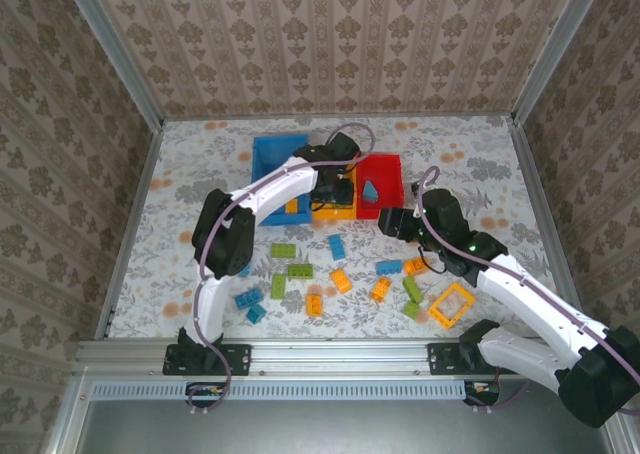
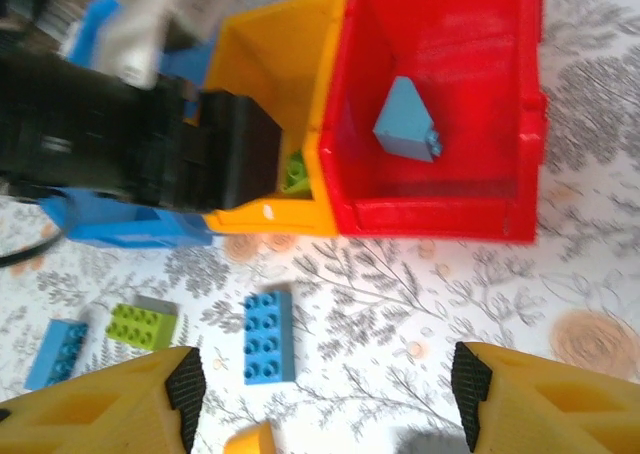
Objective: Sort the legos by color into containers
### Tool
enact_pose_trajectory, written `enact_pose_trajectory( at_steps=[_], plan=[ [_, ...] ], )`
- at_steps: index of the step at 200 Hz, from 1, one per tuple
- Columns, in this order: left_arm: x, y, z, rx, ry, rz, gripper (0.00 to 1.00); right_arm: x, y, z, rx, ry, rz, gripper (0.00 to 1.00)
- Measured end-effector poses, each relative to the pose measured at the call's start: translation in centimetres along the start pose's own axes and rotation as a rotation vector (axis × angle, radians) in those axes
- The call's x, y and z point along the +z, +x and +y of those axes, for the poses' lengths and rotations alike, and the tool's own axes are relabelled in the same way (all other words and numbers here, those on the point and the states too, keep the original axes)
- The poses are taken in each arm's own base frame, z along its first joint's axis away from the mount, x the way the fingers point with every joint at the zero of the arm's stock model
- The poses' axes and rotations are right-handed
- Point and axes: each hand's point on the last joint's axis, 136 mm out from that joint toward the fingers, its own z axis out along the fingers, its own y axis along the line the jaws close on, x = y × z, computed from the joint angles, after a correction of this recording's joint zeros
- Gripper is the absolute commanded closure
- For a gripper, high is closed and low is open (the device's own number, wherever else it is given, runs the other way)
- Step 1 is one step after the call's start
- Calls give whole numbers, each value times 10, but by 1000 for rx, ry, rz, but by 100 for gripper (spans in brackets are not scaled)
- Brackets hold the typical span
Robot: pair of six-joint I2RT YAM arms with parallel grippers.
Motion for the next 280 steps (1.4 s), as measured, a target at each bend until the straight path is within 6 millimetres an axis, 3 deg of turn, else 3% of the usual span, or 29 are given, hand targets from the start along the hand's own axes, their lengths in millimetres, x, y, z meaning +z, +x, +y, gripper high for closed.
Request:
enact_pose_trajectory(
  at_steps=[15,28,46,62,90,120,139,164,218,258,280],
  plan=[
    [-23,-2,-10,35,32,-44,47,-8,-3,-7,2,53,10,35],
    [-47,-1,-30,93,99,-89,47,-22,-11,-11,9,97,2,37],
    [-74,14,-74,212,232,-121,48,-49,-23,-14,33,138,-19,39],
    [-83,41,-117,334,341,-107,48,-80,-29,-20,74,182,-32,40],
    [-72,106,-181,528,477,-14,48,-137,-39,-36,143,276,-71,37],
    [-44,165,-218,643,540,97,47,-191,-51,-54,193,367,-155,32],
    [-27,186,-238,694,548,134,46,-211,-54,-63,209,416,-186,31],
    [-18,198,-267,741,565,132,45,-221,-53,-72,211,457,-199,27],
    [-3,205,-298,777,541,119,44,-231,-57,-71,218,447,-229,26],
    [20,214,-293,785,482,160,47,-233,-57,-70,223,431,-230,26],
    [30,219,-287,789,451,183,53,-234,-56,-69,225,423,-233,26]
  ],
)
